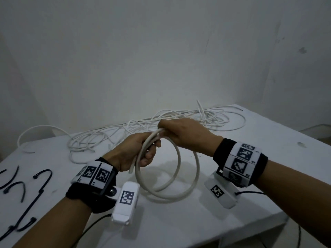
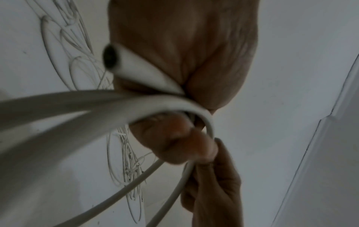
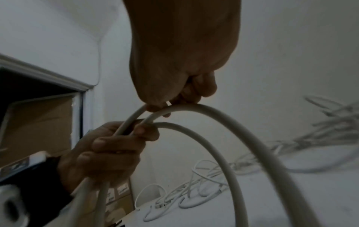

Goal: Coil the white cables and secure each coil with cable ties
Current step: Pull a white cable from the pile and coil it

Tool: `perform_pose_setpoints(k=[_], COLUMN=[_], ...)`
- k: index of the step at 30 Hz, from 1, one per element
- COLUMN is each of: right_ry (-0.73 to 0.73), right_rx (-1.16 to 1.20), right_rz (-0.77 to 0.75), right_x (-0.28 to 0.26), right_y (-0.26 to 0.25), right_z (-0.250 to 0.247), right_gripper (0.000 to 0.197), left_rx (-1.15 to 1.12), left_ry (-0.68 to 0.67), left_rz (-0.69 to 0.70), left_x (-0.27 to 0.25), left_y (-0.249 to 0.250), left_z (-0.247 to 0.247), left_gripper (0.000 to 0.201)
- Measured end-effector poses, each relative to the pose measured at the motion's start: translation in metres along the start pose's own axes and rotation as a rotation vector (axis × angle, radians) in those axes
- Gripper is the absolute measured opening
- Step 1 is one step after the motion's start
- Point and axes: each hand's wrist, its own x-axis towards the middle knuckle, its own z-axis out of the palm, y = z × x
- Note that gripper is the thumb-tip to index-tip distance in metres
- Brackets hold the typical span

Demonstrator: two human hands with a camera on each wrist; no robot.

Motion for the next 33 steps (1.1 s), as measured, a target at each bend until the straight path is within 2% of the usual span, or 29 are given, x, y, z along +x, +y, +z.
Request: perform_pose_setpoints(k=[3,5,7,11,16,19,22,25,28,30,33], right_ry=[-0.004,-0.014,-0.048,-0.057,0.069,0.079,0.020,-0.130,-0.287,-0.289,-0.220], right_rx=[0.224,0.372,0.433,0.232,0.234,0.261,0.346,0.438,0.561,0.615,0.996], right_rz=[0.243,0.354,0.348,0.256,0.365,0.454,0.521,0.516,0.485,0.442,0.497], right_x=[-0.008,-0.016,-0.021,-0.023,-0.019,-0.023,-0.021,-0.013,-0.006,-0.002,-0.002], right_y=[0.008,0.009,0.002,-0.006,-0.006,-0.004,-0.001,0.003,0.004,0.004,-0.002], right_z=[0.016,0.025,0.031,0.037,0.056,0.068,0.075,0.068,0.047,0.036,0.031], right_gripper=[0.026,0.031,0.033,0.029,0.031,0.030,0.032,0.037,0.046,0.040,0.036], left_rx=[-0.059,-0.099,-0.112,-0.084,-0.057,-0.029,0.043,0.077,-0.047,-0.138,-0.156], left_ry=[0.022,0.041,0.071,0.081,0.112,0.159,0.197,0.223,0.197,0.184,0.258], left_rz=[0.020,0.021,0.025,0.041,0.085,0.153,0.240,0.265,0.247,0.267,0.340], left_x=[-0.003,-0.005,-0.005,-0.005,-0.008,-0.006,-0.002,0.000,-0.002,-0.005,-0.008], left_y=[-0.010,-0.019,-0.026,-0.029,-0.033,-0.042,-0.050,-0.053,-0.053,-0.047,-0.034], left_z=[-0.007,-0.011,-0.014,-0.015,-0.016,-0.015,-0.013,-0.017,-0.019,-0.018,-0.019], left_gripper=[0.034,0.036,0.041,0.045,0.048,0.053,0.058,0.039,0.029,0.030,0.033])
